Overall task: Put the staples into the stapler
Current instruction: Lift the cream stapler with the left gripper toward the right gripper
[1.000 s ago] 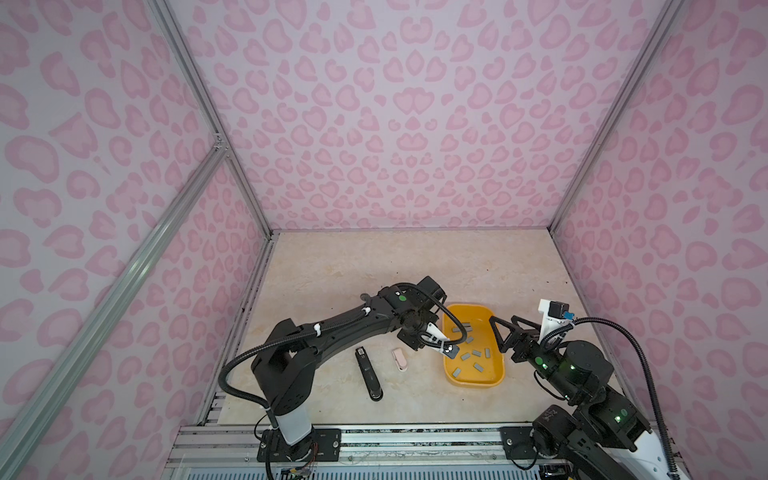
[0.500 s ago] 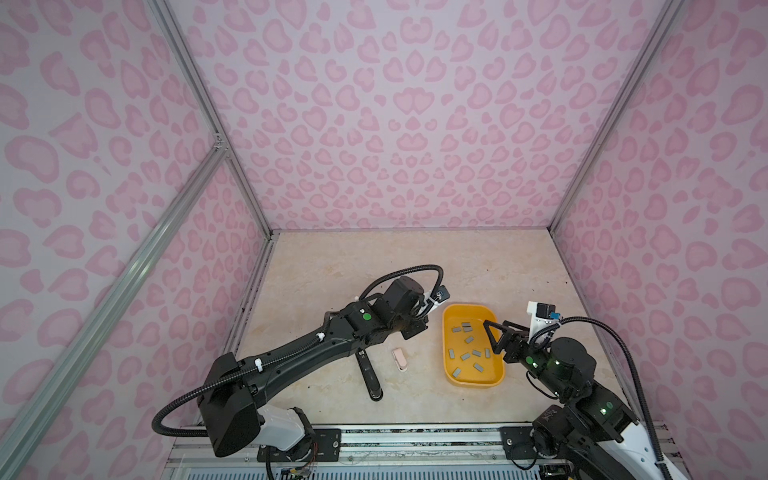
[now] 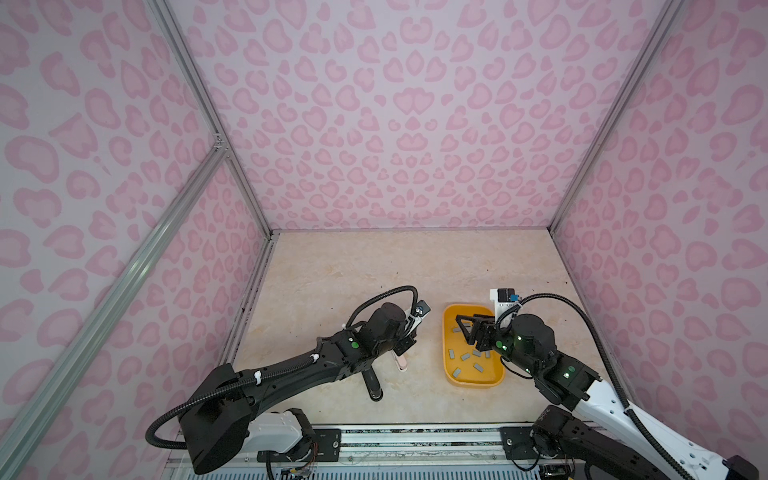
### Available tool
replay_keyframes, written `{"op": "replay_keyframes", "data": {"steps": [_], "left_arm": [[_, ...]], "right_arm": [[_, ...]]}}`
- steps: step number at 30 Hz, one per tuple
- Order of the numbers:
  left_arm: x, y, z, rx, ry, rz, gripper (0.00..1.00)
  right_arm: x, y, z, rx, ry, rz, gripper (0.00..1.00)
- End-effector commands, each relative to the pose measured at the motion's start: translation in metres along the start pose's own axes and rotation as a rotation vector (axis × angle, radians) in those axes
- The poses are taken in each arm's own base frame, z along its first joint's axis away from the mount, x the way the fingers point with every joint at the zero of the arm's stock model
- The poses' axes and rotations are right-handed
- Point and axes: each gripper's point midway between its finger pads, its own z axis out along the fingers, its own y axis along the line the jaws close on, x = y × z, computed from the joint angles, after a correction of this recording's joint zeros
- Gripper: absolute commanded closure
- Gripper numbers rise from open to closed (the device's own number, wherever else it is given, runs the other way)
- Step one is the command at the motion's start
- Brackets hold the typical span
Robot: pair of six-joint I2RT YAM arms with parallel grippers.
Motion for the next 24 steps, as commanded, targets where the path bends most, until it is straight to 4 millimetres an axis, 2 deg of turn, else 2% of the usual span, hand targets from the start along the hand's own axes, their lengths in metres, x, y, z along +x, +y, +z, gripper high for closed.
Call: {"op": "replay_keyframes", "data": {"steps": [1, 4, 6, 12, 16, 18, 20, 24], "left_arm": [[-0.025, -0.002, -0.002, 0.025, -0.102, -0.013, 0.97], [-0.025, 0.001, -0.010, 0.006, -0.138, -0.005, 0.97], [-0.022, 0.008, -0.018, -0.037, -0.191, -0.010, 0.97], [-0.013, 0.024, -0.035, -0.136, -0.236, 0.005, 0.97], [-0.016, 0.020, -0.041, -0.116, -0.284, -0.002, 0.97], [-0.019, 0.014, -0.042, -0.083, -0.303, 0.008, 0.97], [-0.019, 0.009, -0.040, -0.056, -0.300, 0.035, 0.97], [-0.011, 0.011, -0.043, -0.072, -0.325, 0.048, 0.97]], "right_arm": [[-0.020, 0.020, 0.003, -0.019, -0.063, -0.070, 0.36], [-0.022, 0.036, 0.005, -0.079, -0.084, -0.058, 0.37], [-0.026, 0.039, 0.008, -0.091, -0.107, -0.042, 0.36], [-0.026, 0.017, 0.026, -0.011, -0.134, -0.041, 0.35], [-0.032, 0.021, 0.041, -0.039, -0.110, -0.052, 0.37], [-0.031, 0.028, 0.047, -0.065, -0.091, -0.044, 0.39], [-0.030, 0.044, 0.050, -0.138, -0.073, -0.044, 0.40], [-0.019, 0.061, 0.052, -0.186, -0.022, -0.047, 0.43]]}}
